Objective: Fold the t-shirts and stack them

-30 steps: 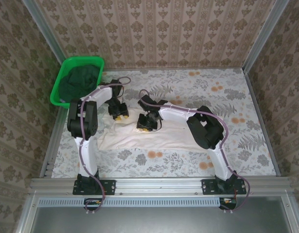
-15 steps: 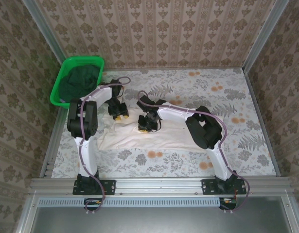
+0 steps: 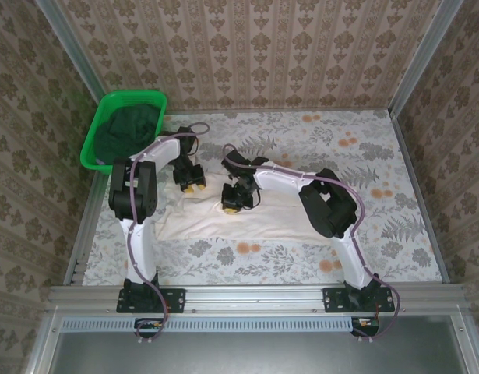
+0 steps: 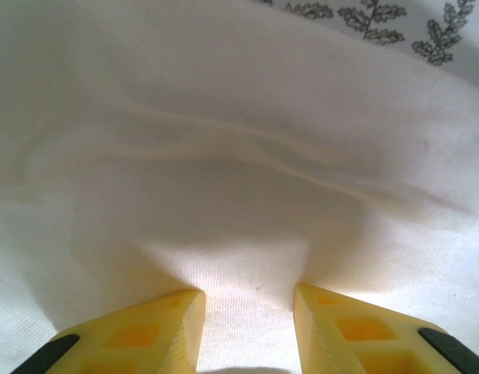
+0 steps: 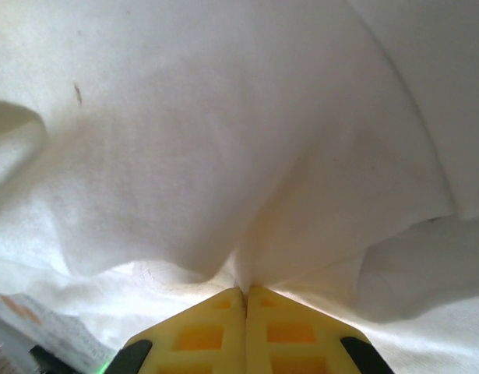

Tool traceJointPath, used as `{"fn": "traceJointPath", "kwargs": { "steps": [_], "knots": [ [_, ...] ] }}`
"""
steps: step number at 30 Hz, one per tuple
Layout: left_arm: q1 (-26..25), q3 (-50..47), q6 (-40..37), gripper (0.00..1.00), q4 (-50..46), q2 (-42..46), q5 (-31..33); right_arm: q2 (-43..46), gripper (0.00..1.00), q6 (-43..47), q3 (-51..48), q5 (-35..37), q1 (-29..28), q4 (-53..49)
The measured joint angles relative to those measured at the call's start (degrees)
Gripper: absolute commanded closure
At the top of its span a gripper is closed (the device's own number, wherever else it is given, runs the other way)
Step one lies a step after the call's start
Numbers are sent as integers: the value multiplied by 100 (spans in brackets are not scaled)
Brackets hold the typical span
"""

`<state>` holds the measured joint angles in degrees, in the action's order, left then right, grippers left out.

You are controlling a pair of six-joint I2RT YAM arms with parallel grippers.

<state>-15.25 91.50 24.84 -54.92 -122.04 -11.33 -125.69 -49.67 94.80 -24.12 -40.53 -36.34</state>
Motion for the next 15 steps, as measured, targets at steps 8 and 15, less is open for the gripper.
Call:
{"fn": "traceJointPath", "kwargs": {
  "steps": [8, 15],
  "knots": [
    [0, 201, -46, 62, -166, -118, 105, 114, 100, -4, -92, -739, 256, -103],
    [-9, 365, -87, 61, -293, -212, 170, 254, 98, 31, -420, -1169, 428, -208]
  ]
}}
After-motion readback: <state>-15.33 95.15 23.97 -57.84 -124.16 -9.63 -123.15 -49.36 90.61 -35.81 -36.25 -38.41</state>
